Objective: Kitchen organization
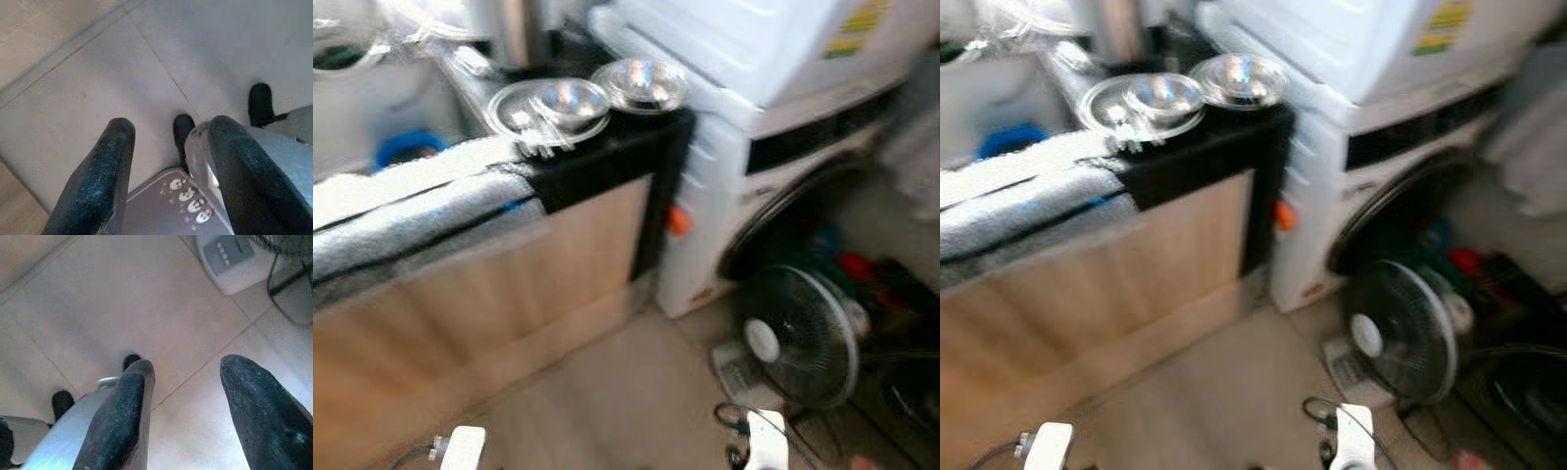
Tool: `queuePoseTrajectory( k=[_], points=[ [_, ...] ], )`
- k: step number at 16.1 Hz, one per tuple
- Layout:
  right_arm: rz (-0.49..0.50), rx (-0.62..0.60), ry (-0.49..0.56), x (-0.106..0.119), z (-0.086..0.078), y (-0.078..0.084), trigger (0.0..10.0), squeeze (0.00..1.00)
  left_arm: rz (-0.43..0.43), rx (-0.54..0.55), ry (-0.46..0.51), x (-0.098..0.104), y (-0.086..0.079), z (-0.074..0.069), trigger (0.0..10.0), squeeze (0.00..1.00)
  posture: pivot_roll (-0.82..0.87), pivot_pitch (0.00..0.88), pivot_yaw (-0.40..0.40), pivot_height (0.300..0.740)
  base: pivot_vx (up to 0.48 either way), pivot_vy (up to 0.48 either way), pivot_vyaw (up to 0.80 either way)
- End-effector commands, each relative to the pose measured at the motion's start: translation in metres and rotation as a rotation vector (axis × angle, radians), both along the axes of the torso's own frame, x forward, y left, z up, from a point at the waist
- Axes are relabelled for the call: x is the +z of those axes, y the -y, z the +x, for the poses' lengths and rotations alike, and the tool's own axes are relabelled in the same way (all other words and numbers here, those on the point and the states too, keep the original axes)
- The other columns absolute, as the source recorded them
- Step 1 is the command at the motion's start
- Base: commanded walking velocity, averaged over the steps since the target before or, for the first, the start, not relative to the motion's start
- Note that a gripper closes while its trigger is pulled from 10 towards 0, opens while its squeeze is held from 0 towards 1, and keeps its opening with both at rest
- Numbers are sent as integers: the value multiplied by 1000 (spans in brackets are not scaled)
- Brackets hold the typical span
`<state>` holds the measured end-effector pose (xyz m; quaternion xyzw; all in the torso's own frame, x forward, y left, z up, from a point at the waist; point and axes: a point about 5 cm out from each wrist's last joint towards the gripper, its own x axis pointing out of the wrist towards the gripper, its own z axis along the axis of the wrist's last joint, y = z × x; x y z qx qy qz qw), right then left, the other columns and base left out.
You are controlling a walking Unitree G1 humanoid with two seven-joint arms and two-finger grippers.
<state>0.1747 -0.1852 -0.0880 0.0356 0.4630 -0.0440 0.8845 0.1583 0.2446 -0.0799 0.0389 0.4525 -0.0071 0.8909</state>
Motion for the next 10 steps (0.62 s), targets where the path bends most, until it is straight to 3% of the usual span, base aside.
queuePoseTrajectory(
  k=[1, 7, 10],
  points=[
    [-12, -15, -18, -2, -5, 6, 10000, 0, -8, 2, -12, -2, 2, -2, 10000, 0, 68, 135, -12, 740, 0, 0, -669],
    [-13, -17, -18, -2, -5, 6, 10000, 0, -12, 9, -5, -1, 2, -2, 10000, 0, 67, 138, -12, 740, 0, 0, -670],
    [-10, -34, -4, -1, -5, 8, 10000, 0, -13, 11, -2, -1, 2, -2, 10000, 0, 67, 139, -17, 740, 0, 0, 0]
  ],
)
